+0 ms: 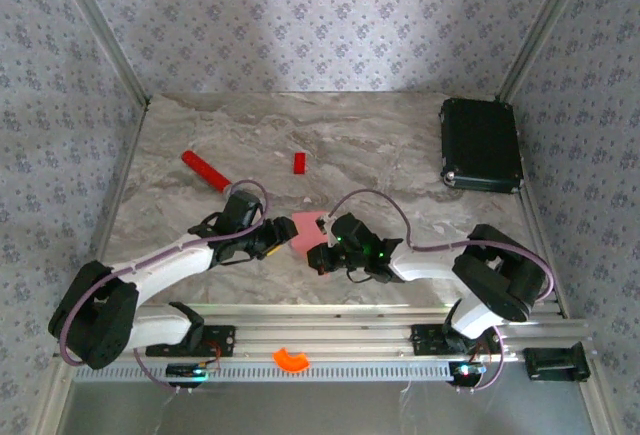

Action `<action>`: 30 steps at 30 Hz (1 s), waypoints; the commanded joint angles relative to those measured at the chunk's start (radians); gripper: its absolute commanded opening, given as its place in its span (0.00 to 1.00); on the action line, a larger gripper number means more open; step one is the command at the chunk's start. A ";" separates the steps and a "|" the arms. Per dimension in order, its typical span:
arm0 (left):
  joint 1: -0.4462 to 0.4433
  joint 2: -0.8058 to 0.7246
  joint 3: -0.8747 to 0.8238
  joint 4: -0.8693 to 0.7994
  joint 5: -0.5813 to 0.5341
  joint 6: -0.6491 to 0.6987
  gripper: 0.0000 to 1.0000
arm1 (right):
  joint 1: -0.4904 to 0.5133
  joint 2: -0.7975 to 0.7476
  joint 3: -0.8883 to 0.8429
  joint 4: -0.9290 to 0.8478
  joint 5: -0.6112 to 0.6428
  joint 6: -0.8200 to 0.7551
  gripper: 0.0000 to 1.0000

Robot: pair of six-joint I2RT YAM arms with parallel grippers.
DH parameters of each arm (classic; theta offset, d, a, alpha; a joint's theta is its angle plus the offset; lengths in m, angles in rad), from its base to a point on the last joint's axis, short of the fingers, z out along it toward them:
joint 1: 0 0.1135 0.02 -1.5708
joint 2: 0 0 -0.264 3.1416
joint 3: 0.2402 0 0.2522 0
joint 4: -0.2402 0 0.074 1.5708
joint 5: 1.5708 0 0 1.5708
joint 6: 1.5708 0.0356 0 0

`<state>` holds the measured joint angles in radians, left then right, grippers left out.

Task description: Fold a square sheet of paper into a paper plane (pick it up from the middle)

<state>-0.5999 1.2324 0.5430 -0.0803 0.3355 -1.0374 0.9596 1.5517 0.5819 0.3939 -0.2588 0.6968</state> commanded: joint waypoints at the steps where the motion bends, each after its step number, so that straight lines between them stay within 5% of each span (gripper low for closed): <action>1: 0.008 0.008 -0.015 -0.021 -0.006 0.017 0.67 | -0.009 0.024 -0.001 0.031 -0.039 0.036 0.00; 30: 0.028 0.002 -0.029 -0.025 0.010 0.027 0.68 | -0.049 0.039 0.004 0.005 -0.058 0.075 0.00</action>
<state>-0.5758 1.2259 0.5156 -0.1055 0.3363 -1.0294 0.9184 1.5764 0.5819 0.4007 -0.3042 0.7513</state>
